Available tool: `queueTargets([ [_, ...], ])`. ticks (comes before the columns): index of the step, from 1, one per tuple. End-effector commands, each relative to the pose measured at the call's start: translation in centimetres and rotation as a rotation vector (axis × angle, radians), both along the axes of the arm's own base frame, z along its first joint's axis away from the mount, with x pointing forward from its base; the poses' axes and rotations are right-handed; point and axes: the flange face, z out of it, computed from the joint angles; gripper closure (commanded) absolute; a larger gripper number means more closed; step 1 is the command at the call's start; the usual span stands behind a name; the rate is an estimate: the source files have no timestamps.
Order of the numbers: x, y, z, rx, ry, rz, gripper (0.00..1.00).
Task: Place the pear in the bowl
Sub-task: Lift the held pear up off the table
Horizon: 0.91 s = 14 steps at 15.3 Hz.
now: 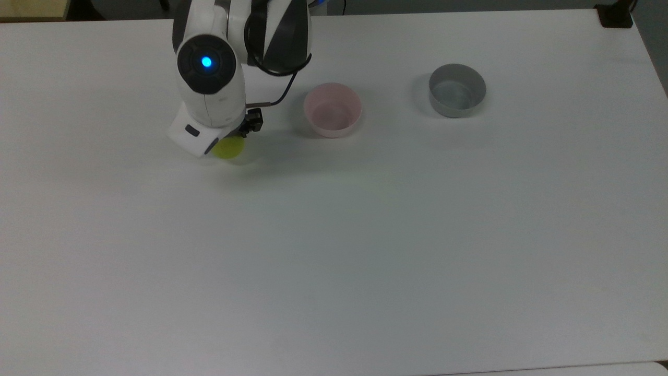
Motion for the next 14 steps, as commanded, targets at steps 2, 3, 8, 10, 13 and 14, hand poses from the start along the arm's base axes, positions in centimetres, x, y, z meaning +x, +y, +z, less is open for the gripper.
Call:
queueTargets([
  [2,-1.6,0.6,10.4,0.031,-0.040,0.001,0.76],
  [3,-1.8,0.7,11.8,0.036,-0.049,-0.004,0.76],
  [8,-2.5,1.3,14.1,0.041,-0.065,-0.005,0.76],
  [10,-2.4,3.6,14.3,0.054,-0.067,0.025,0.76],
  [13,-2.5,7.7,14.4,0.084,-0.068,0.067,0.76],
  [14,-2.7,9.1,14.5,0.086,-0.058,0.087,0.76],
])
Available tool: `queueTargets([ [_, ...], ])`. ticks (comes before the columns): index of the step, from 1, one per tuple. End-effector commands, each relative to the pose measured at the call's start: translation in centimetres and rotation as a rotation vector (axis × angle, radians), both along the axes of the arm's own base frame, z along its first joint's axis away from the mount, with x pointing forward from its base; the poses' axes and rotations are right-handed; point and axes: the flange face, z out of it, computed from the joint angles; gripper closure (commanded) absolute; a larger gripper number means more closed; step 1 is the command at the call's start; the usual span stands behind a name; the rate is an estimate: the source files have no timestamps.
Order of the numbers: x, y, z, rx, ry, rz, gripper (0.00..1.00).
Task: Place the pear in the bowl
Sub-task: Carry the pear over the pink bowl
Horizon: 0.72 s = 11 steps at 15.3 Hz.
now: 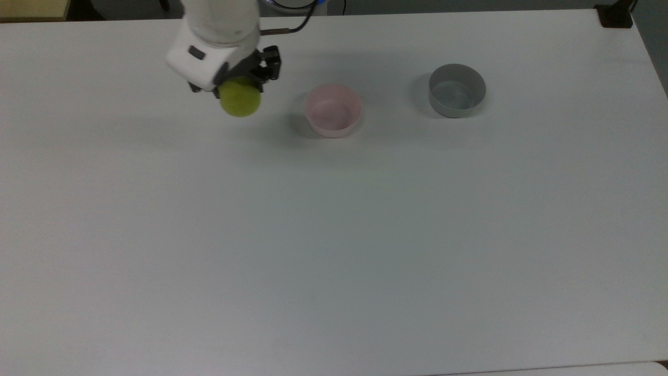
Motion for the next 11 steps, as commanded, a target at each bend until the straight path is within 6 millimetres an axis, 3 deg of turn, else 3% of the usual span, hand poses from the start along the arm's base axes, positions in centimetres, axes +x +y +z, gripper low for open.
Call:
queueTargets([
  [1,-1.1,5.2,0.8,0.020,0.032,0.070,0.76],
  [7,-2.6,11.8,1.4,0.044,0.053,0.116,0.76],
  [11,-3.6,13.3,-0.2,0.032,0.111,0.134,0.76],
])
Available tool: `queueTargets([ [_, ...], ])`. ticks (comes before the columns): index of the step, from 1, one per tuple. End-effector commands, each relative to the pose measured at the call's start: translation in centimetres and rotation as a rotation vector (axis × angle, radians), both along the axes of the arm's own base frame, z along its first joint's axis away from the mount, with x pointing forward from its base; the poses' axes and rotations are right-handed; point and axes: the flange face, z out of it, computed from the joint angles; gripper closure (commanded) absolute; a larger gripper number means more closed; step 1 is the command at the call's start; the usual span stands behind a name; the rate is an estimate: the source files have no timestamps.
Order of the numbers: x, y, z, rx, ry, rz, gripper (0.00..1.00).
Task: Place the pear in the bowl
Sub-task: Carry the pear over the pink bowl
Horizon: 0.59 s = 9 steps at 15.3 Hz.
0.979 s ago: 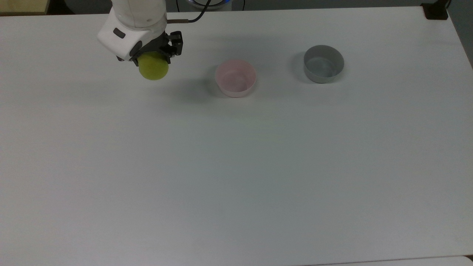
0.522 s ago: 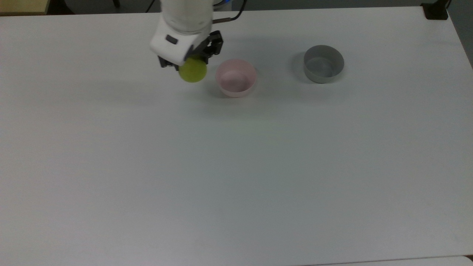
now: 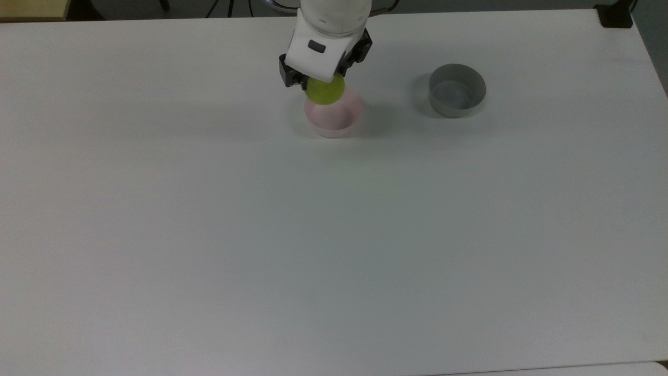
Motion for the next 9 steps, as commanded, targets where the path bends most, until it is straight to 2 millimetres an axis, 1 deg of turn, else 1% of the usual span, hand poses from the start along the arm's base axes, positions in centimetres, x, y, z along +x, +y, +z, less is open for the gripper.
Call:
queueTargets([
  [1,-1.7,0.5,-1.2,-0.009,0.081,-0.007,0.76],
  [3,-1.9,1.5,-2.2,-0.020,0.097,0.012,0.76],
  [6,-1.5,2.0,-5.0,-0.036,0.134,0.016,0.76],
  [9,-1.3,3.1,-7.8,-0.058,0.174,0.033,0.76],
])
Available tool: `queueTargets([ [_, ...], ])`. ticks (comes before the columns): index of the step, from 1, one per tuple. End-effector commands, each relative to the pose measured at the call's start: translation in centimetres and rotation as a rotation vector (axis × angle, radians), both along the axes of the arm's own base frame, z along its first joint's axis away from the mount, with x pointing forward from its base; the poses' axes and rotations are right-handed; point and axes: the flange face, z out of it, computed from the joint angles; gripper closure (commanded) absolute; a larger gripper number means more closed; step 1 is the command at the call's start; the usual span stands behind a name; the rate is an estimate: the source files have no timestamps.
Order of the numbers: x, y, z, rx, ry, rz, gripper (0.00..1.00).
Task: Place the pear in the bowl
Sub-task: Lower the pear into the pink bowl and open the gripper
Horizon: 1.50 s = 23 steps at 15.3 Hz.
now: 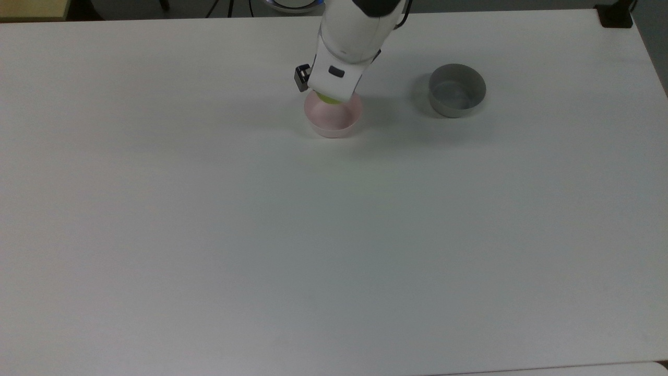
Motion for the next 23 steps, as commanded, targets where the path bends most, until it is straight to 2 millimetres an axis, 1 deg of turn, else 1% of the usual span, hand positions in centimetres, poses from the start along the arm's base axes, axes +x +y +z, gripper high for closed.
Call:
queueTargets([
  [1,0.0,1.3,-3.1,-0.028,0.048,0.004,0.76],
  [2,0.3,1.5,-4.2,-0.032,0.052,0.007,0.76],
  [3,0.3,1.4,-4.6,-0.031,0.052,0.005,0.76],
  [8,-0.3,1.6,-8.0,-0.066,0.102,0.023,0.75],
  [10,-0.3,1.6,-9.4,-0.074,0.123,0.024,0.70],
  [11,-0.1,1.5,-9.5,-0.072,0.116,0.023,0.67],
  [12,0.0,1.6,-9.5,-0.069,0.107,0.024,0.61],
  [14,0.0,1.6,-9.5,-0.069,0.106,0.024,0.44],
  [16,0.0,1.5,-9.5,-0.071,0.106,0.020,0.22],
  [17,0.0,1.6,-9.5,-0.075,0.103,0.009,0.07],
  [18,0.0,1.6,-9.5,-0.079,0.101,0.000,0.00],
  [23,0.1,1.6,-8.7,-0.076,0.094,-0.004,0.00],
])
